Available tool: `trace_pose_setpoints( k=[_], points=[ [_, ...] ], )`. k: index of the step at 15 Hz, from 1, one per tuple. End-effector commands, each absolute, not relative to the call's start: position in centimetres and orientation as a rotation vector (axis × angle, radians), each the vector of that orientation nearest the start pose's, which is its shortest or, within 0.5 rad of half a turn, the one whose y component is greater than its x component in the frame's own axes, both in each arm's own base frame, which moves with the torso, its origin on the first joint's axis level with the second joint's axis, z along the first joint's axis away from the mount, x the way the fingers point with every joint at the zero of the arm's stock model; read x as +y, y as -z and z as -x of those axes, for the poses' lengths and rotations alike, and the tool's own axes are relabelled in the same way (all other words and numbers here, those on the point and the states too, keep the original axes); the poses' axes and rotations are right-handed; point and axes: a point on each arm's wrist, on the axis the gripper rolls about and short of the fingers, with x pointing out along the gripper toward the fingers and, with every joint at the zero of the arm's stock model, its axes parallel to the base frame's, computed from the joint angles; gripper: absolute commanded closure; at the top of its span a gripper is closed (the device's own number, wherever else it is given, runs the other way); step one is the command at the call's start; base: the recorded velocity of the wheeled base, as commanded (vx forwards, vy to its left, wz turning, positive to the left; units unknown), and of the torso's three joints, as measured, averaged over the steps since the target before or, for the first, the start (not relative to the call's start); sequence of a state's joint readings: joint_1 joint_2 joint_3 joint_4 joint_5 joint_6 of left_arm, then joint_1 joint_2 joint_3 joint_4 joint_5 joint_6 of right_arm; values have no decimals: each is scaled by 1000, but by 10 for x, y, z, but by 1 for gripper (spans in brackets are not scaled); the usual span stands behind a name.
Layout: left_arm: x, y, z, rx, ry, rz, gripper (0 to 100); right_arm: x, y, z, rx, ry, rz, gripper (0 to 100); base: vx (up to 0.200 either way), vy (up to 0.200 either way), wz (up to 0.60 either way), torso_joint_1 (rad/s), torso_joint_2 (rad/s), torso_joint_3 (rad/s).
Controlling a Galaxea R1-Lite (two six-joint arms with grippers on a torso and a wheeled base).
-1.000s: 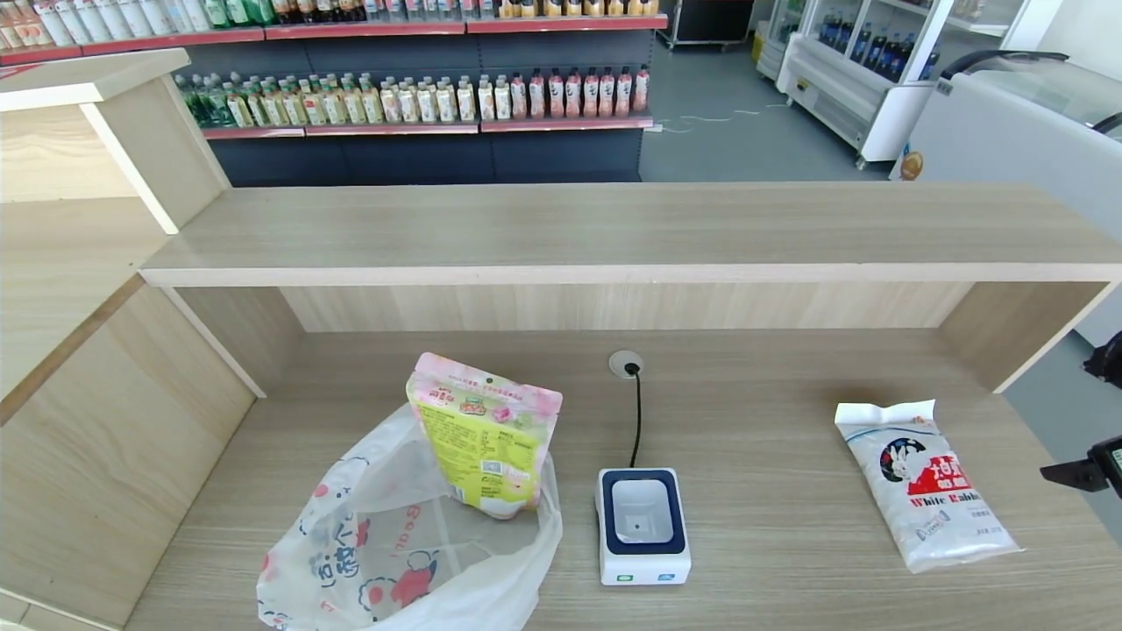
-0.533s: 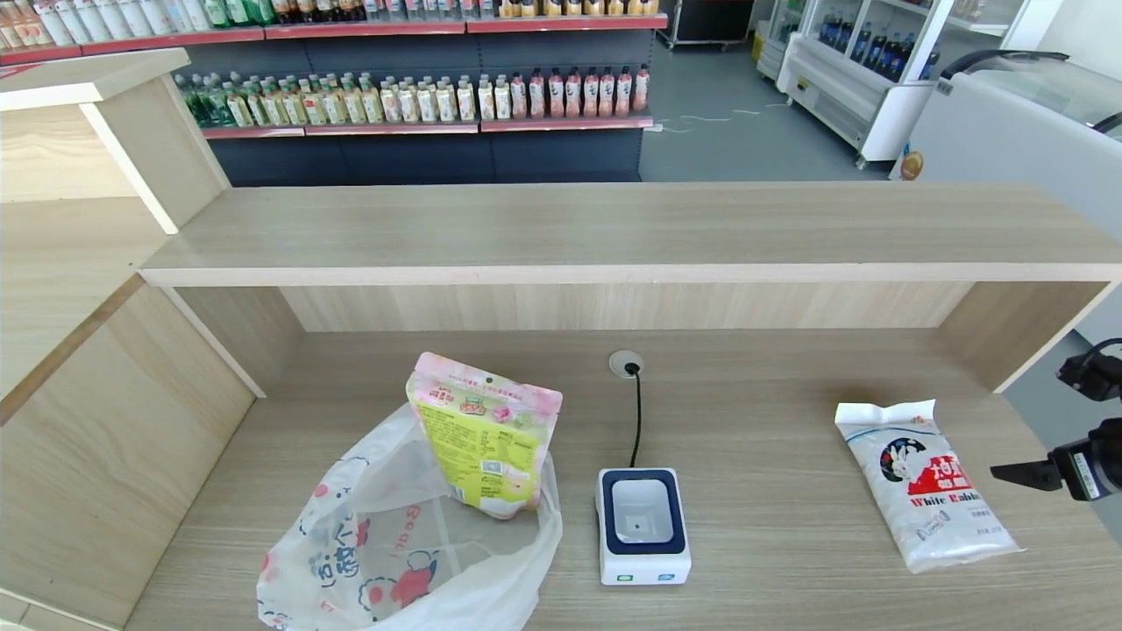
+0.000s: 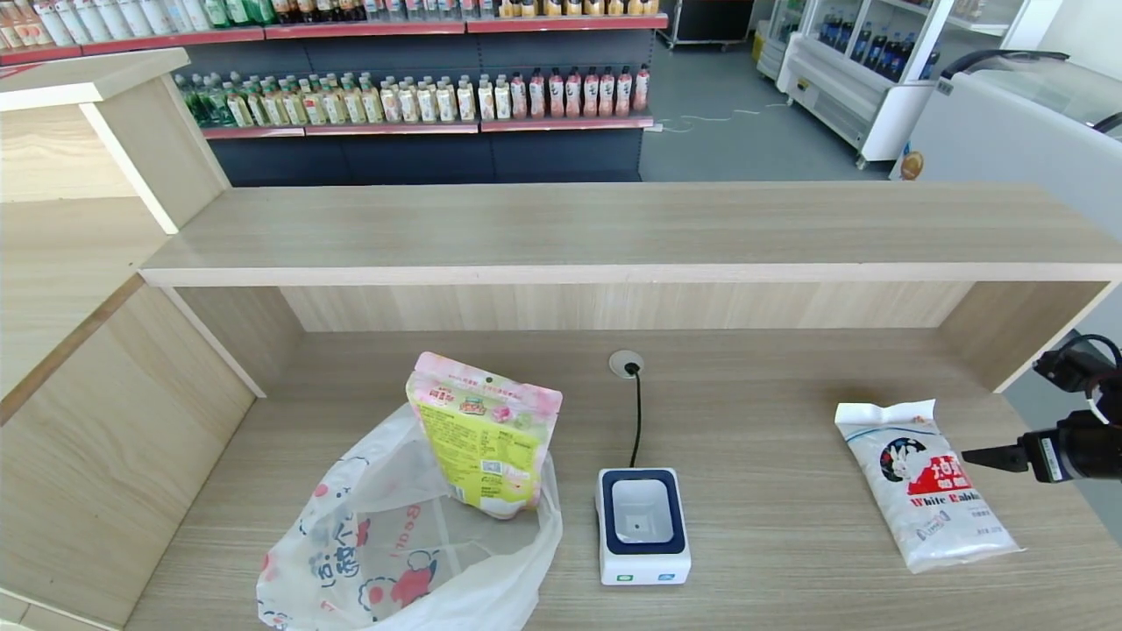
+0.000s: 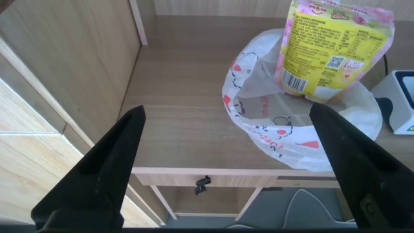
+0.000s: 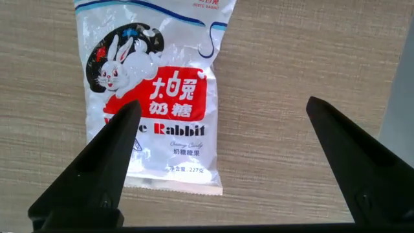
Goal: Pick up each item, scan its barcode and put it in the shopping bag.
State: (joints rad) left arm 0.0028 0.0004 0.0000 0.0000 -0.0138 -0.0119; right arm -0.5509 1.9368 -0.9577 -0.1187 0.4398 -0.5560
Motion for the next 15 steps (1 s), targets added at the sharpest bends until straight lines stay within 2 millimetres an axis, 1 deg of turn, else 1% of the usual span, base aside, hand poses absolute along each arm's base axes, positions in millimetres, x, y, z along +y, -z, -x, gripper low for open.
trace_pose_setpoints(
  k=[1,4,7,9,10,12,15],
  points=[
    [0,-75,23,0,11,12,0,-159,-95,-296,765,-135,102,0,0,0,0,0,0,0],
    [0,-75,23,0,11,12,0,-150,-83,-303,795,-178,98,0,0,0,0,0,0,0],
    [0,-75,23,0,11,12,0,-145,-77,-310,803,-199,109,0,0,0,0,0,0,0],
    [0,-75,23,0,11,12,0,-146,-71,-313,803,-195,112,0,0,0,0,0,0,0],
    [0,-75,23,0,11,12,0,-150,-64,-316,800,-190,112,0,0,0,0,0,0,0],
    [0,-75,23,0,11,12,0,-154,-59,-320,804,-186,107,0,0,0,0,0,0,0],
    [0,-75,23,0,11,12,0,-154,-52,-324,816,-195,100,0,0,0,0,0,0,0]
  ],
)
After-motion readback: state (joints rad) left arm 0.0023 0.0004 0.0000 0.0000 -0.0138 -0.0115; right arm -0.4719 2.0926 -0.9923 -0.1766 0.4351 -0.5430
